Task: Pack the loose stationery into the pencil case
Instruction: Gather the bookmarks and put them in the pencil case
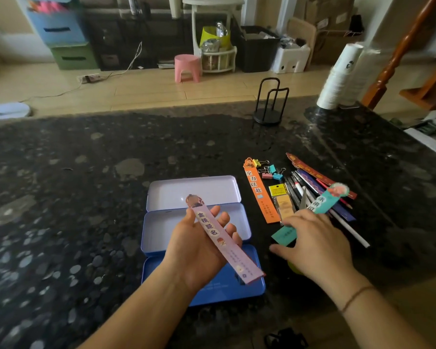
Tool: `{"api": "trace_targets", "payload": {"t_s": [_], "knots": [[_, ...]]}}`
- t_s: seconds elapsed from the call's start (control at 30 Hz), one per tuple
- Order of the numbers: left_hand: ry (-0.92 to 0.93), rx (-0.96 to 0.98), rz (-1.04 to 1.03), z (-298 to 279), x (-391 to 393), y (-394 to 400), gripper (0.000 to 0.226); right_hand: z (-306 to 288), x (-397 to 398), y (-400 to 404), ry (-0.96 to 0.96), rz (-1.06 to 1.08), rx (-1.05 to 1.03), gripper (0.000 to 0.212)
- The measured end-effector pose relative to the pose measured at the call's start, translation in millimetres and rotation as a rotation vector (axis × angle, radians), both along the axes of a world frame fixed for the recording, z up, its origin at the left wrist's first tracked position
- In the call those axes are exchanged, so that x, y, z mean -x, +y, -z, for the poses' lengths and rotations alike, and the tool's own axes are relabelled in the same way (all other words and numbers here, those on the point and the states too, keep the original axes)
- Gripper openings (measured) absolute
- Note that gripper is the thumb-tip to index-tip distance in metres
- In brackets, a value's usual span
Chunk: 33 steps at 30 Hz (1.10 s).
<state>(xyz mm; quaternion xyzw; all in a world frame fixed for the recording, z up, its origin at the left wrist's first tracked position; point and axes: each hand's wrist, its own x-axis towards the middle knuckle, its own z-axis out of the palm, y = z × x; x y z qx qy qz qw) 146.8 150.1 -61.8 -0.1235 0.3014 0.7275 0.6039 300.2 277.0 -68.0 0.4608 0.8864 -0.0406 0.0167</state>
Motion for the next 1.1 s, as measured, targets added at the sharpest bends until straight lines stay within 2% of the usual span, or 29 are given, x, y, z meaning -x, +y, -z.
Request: {"api": "trace_targets", "payload": {"t_s": [0.1, 0.2, 0.3, 0.43, 0.53, 0.63, 0.7, 0.73, 0.83, 0.9, 1.1], "knots": [[0.052, 0.022, 0.055, -1, 0, -1, 0.056, -6, -8, 2, 0.198, -0.016, -0.129, 0.025], [0.057, 0.036, 0.109, -3, 2, -1, 0.063, -18, -17, 5, 0.515, -0.138, -0.299, 0.022], [0.045, 0.009, 0.147, -3, 5, -1, 0.056, -21, -15, -13, 0.752, -0.426, -0.41, 0.018], [0.072, -0.06, 0.183, -4, 10, -2, 0.047, -9, -7, -42, 0.649, -0.877, -0.333, 0.023], [0.172, -0.099, 0.232, -10, 15, -4, 0.039, -4, -1, -49, 0.613, -0.973, -0.134, 0.013], [0.524, 0.026, 0.27, -8, 16, -4, 0.038, 0, 2, -42, 0.818, -0.854, -0.001, 0.013], [0.772, 0.116, 0.284, -9, 14, -5, 0.043, 3, 7, -25, 0.843, -0.617, -0.017, 0.019], [0.851, 0.128, 0.298, -9, 12, -6, 0.043, 4, 11, -14, 0.743, -0.447, -0.058, 0.023], [1.006, 0.168, 0.3, -9, 8, -6, 0.045, 12, 28, 11, 0.189, 0.003, -0.11, 0.04], [0.964, 0.182, 0.268, -7, 6, -6, 0.045, 15, 37, 15, 0.017, 0.089, -0.101, 0.049], [0.519, 0.085, 0.257, -3, 10, -4, 0.049, 15, 45, 20, -0.016, 0.135, -0.16, 0.05]]}}
